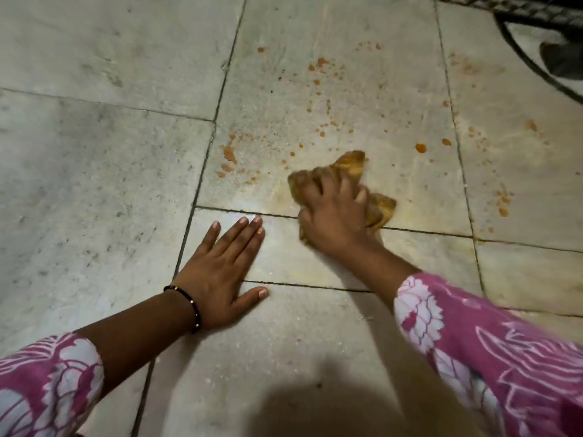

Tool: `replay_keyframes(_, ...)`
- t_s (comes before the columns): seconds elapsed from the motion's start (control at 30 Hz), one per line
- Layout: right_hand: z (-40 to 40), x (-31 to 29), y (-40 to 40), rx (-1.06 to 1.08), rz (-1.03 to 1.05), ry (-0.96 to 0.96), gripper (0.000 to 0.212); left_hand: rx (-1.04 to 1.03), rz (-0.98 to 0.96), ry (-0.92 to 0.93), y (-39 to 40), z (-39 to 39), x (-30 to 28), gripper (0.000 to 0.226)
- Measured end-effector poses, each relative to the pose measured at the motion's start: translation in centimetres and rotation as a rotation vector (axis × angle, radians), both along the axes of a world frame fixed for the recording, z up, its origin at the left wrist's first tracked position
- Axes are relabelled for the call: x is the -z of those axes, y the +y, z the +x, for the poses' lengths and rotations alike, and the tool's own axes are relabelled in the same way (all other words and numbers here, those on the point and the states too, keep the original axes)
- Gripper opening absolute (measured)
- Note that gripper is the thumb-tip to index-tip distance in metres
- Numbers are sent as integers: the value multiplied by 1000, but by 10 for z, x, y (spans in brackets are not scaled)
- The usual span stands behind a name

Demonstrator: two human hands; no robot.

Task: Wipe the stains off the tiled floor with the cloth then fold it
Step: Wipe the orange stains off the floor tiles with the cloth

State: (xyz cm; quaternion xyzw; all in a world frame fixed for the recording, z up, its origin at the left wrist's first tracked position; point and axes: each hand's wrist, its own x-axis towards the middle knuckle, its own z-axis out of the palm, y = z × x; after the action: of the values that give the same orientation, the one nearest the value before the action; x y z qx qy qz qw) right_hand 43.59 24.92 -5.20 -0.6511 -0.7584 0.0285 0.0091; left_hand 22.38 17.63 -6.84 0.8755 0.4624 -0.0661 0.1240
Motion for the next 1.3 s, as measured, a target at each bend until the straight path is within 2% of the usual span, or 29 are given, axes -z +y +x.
replay_keyframes(0.1,27,1,-55,-181,-14,-8,59,7,-35,36,3,1,-6,85)
replay_keyframes(0.2,95,-4,-90,-349,-75,-54,65,-12,-117,124,9,4,-19,93)
replay_keyframes(0.27,137,-10,-91,-257,-89,-50,66,-2,-186,220,16,6,-35,94)
replay_keyframes(0.37,150,-19,-70,93,-124,-53,64,98,-192,353,28,-1,-70,84)
replay_keyframes(0.47,114,-28,-55,380,-142,39,57,163,-83,461,49,-17,-122,101)
replay_keyframes(0.5,100,-28,-57,385,-133,60,57,143,-46,489,59,-20,-137,105)
replay_keyframes(0.57,76,-25,-70,239,-89,75,60,54,18,496,76,-24,-156,106)
replay_keyframes(0.67,65,-44,-95,50,-158,143,58,-86,43,387,93,-17,-155,100)
replay_keyframes(0.73,82,-66,-101,47,-256,267,44,-115,16,360,92,-11,-140,95)
replay_keyframes(0.77,91,-81,-100,59,-278,392,40,-118,0,354,88,-9,-131,95)
replay_keyframes(0.83,106,-115,-90,90,-301,581,40,-121,-22,326,79,-10,-110,101)
replay_keyframes(0.9,106,-148,-75,97,-307,665,39,-156,-36,300,78,-22,-91,97)
replay_keyframes(1.0,79,-188,-55,98,-467,864,35,-419,-103,105,89,-47,-77,87)
replay_keyframes(1.1,43,-197,-26,109,-677,1002,41,-660,-104,-105,104,-73,-61,86)
replay_keyframes(1.17,17,-191,4,183,-871,1058,37,-703,-92,-158,113,-88,-49,84)
replay_keyframes(1.2,10,-186,19,217,-905,1037,34,-706,-75,-187,117,-92,-43,81)
replay_keyframes(1.23,4,-176,37,244,-895,986,31,-713,-62,-225,121,-95,-36,78)
replay_keyframes(1.3,0,-154,68,329,-688,834,26,-731,-55,-281,124,-96,-24,75)
